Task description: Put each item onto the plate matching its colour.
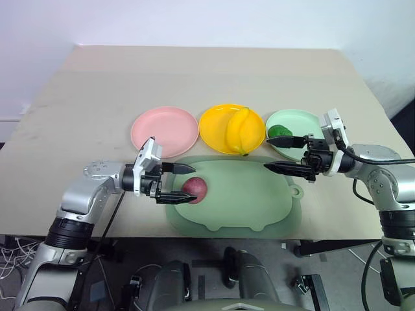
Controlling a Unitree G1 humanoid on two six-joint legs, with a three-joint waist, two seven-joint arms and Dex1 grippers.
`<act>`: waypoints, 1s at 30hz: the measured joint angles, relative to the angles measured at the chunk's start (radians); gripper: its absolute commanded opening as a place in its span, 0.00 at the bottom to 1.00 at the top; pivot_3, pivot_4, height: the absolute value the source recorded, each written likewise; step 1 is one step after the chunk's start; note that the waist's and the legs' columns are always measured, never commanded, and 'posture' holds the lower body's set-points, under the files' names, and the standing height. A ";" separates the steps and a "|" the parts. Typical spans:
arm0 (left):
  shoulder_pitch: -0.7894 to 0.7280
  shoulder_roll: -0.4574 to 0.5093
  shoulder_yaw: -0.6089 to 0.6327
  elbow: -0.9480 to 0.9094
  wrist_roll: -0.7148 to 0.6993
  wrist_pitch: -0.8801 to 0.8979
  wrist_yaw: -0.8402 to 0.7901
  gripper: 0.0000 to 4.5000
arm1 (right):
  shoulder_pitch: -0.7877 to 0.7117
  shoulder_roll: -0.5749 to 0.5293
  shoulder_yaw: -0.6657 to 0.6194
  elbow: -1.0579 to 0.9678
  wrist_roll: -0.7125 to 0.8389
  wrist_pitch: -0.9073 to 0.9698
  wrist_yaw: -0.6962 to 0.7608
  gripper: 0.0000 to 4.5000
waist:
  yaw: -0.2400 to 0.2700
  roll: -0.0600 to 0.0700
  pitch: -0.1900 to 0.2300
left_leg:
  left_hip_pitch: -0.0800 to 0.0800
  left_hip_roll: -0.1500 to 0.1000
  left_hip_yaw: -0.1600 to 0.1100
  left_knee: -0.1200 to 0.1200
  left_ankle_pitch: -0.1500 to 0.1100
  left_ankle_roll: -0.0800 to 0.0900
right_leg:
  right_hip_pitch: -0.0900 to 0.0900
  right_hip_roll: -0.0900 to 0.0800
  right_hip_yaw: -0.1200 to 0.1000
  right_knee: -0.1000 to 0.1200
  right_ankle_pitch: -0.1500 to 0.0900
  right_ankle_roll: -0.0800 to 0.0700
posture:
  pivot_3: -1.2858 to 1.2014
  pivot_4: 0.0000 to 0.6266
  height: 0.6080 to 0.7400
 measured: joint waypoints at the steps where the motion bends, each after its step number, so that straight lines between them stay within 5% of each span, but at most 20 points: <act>1: 0.004 -0.013 -0.006 0.002 0.018 -0.027 0.010 1.00 | -0.003 0.000 0.000 0.000 0.000 -0.001 -0.003 0.99 | 0.000 0.000 0.000 | 0.000 0.000 0.000 0.000 0.000 0.000 | 0.000 0.000 0.000 0.000 0.000 0.000 | 0.52 0.24 0.72; 7: 0.009 -0.034 -0.043 0.057 0.080 -0.109 0.023 1.00 | -0.026 0.000 -0.004 -0.001 0.003 0.001 -0.012 0.99 | -0.001 0.000 0.000 | 0.000 0.000 0.000 0.000 0.000 0.000 | 0.000 0.000 0.000 0.000 0.000 0.000 | 0.52 0.24 0.72; 13: 0.014 -0.027 -0.065 0.077 0.100 -0.139 -0.002 0.68 | -0.036 0.000 -0.006 -0.004 0.007 0.006 -0.014 1.00 | 0.000 0.000 0.000 | 0.000 0.000 0.000 0.000 0.000 0.000 | 0.000 0.000 0.000 0.000 0.000 0.000 | 0.52 0.24 0.72; 30: -0.129 0.011 0.047 0.145 0.046 -0.081 0.026 0.67 | 0.021 -0.097 -0.003 0.067 -0.045 -0.159 0.224 1.00 | 0.001 0.000 0.000 | 0.000 0.000 0.000 0.000 0.000 0.000 | 0.000 0.000 0.000 0.000 0.000 0.000 | 0.52 0.24 0.72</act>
